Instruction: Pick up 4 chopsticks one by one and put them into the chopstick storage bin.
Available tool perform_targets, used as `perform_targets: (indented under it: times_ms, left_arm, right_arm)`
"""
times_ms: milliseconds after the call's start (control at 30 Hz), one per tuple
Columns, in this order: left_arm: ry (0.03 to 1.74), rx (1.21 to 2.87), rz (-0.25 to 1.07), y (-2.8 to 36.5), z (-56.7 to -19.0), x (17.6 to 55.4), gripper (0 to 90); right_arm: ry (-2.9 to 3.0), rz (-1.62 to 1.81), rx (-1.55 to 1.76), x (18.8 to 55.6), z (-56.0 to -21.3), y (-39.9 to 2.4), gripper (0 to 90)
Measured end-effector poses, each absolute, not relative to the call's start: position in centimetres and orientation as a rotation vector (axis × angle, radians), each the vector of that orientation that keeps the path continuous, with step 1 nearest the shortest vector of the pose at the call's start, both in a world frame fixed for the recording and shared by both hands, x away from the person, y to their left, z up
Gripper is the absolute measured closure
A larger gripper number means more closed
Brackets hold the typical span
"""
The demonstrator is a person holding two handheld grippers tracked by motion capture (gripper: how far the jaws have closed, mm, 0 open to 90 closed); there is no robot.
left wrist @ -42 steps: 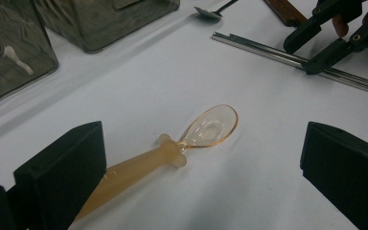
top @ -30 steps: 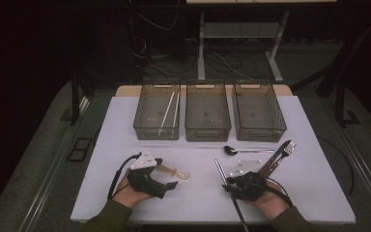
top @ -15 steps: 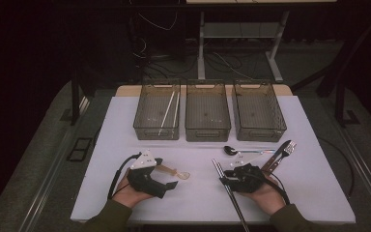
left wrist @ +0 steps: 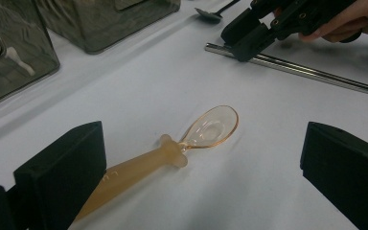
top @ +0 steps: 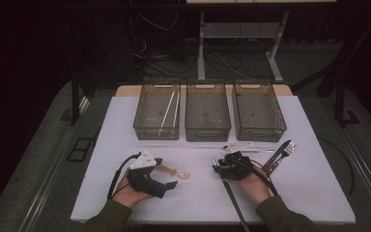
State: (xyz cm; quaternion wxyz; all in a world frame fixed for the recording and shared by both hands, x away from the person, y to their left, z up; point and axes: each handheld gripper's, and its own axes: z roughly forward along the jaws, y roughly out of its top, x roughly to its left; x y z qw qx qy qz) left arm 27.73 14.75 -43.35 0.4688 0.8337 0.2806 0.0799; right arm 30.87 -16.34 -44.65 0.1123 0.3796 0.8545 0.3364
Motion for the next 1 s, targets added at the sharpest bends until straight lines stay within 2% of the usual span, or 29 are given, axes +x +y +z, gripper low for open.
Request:
perform_targets:
  times_ms: [500, 1000]
  left_arm:
    - [0.684, 2.053, 0.196, 14.73, -43.35, 27.73, 0.5]
    - [0.677, 2.055, 0.194, 14.73, -43.38, 27.71, 0.5]
  right_arm:
    - [2.525, 0.952, 1.021, 30.97, -44.66, -15.71, 75.0]
    - [2.596, 0.967, 0.884, 31.51, -44.61, -15.96, 76.8]
